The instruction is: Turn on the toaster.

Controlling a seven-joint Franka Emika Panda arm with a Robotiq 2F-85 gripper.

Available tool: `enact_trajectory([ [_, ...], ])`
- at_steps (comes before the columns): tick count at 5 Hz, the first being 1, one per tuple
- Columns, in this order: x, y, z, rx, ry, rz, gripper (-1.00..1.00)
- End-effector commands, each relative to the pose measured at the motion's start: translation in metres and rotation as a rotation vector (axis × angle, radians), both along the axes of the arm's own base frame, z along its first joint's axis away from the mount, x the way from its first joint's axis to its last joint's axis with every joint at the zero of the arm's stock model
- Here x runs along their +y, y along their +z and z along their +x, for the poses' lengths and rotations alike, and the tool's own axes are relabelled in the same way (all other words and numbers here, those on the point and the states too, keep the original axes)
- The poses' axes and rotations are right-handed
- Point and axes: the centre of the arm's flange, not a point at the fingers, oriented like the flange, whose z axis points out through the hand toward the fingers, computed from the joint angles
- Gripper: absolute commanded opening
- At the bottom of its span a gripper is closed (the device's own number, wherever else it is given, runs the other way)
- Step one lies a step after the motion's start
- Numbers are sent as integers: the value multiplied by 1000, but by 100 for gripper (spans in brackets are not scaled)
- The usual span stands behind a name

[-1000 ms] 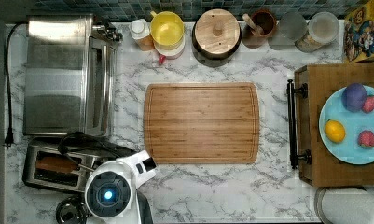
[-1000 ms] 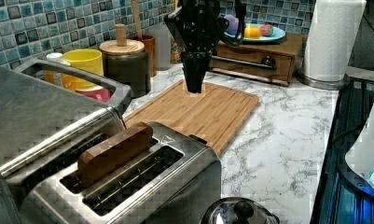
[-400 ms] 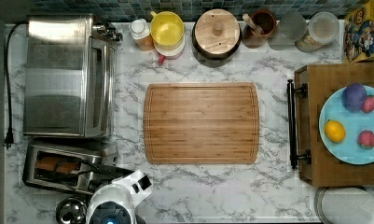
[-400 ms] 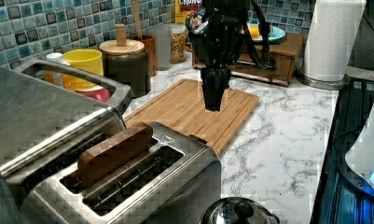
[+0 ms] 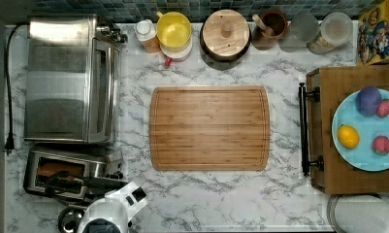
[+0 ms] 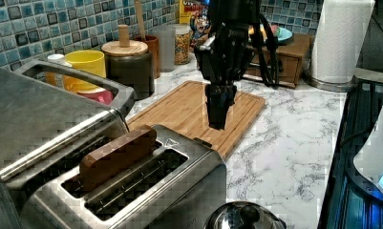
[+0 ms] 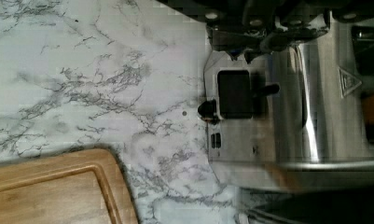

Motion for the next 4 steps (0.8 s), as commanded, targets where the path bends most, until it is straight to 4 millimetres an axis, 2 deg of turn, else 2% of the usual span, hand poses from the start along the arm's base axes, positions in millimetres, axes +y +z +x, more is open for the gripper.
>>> enact_trajectory([
  [1, -5, -8, 10, -56, -158, -30, -100],
  [2, -14, 1, 19, -73, -198, 5, -100],
  [3, -9, 0, 26, -22, -146, 5, -100],
  [4, 0, -2, 23, -16, -87, 27, -100],
])
